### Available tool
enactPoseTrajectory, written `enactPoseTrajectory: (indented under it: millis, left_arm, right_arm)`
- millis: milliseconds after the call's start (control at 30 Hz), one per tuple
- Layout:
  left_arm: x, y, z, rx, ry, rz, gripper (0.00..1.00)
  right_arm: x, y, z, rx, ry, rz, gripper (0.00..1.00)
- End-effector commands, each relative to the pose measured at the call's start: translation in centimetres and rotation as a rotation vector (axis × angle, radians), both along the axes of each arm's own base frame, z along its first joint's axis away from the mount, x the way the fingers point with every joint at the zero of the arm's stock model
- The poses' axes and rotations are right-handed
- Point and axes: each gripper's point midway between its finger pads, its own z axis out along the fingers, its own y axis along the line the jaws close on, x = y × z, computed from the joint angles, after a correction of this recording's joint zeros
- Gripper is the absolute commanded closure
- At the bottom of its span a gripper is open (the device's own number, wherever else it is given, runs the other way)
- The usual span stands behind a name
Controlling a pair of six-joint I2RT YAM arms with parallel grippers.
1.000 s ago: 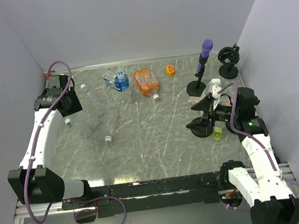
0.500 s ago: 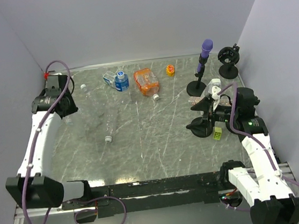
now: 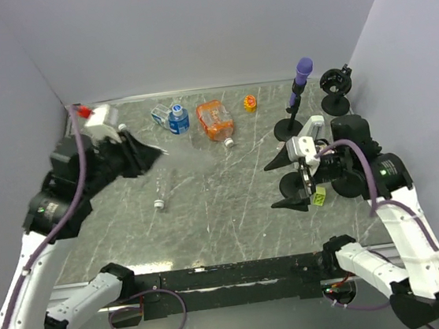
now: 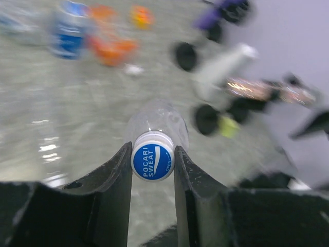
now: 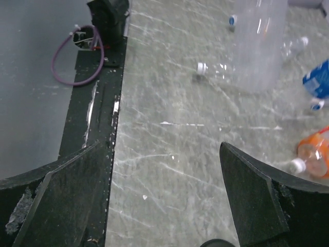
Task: Unscrew the bottle caps
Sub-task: Unscrew the bottle cap from the plastic bottle.
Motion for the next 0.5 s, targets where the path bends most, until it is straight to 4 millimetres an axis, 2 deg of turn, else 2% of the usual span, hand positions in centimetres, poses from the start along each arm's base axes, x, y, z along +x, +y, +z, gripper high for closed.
enactPoseTrajectory:
  millis: [0, 133, 200, 333, 467]
  left_arm:
    - [-3.9, -9.4, 1.1, -0.235, -0.013, -0.389, 0.98]
    - [-6.2, -14.1, -0.8, -0.167, -0.01, -0.511, 0.98]
    - [-6.8, -15.7, -1.3, -0.134, -0.009, -0.541, 0.98]
    - [-7.1, -17.8, -2.1, -0.103, 0.004, -0.551, 0.99]
    - [-7.6, -18.8, -1.9, -0.153, -0.001, -0.556, 0.99]
  right_arm:
    - [-1.0, 0.6, 1.8, -0.034, -0.027, 0.017, 0.01]
    - [-0.2, 0.9, 1.9, -0.066, 0.012, -0.013, 0.01]
    - [-0.1, 1.3, 0.8, -0.096, 0.063, -0.016, 0.01]
    - [-0.4, 2.0, -2.1, -0.146, 0.178, -0.005, 0.01]
    - [-0.2, 2.5, -3.6, -0.136, 0.233, -0.014, 0.01]
